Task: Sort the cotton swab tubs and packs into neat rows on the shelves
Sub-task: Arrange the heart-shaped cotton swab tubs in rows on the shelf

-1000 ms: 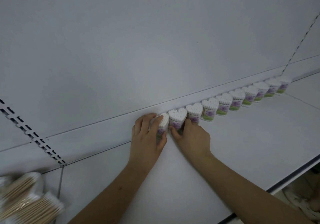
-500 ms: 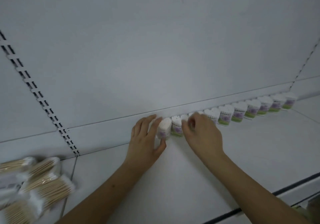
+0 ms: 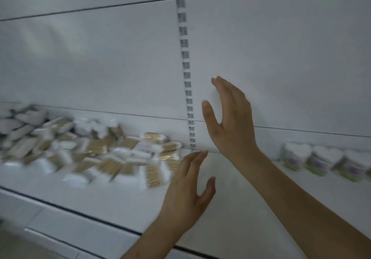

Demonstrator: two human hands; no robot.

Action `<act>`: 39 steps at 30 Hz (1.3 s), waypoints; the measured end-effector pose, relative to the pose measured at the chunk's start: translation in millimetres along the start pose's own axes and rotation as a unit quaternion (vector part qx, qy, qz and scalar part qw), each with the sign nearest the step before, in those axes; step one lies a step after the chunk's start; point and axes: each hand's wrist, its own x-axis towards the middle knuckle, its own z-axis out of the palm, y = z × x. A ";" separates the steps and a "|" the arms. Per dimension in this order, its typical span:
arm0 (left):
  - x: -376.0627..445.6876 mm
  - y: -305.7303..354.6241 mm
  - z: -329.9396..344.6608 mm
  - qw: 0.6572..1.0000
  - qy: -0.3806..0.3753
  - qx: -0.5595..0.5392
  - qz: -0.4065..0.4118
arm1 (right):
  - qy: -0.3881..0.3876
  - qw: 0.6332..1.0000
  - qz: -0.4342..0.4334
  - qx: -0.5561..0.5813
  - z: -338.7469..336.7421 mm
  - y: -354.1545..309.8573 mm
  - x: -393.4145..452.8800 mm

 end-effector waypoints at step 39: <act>-74.0 -457.6 -441.5 0.934 0.224 0.114 -0.254 | -0.257 0.939 -0.159 0.164 514.3 -368.5 137.2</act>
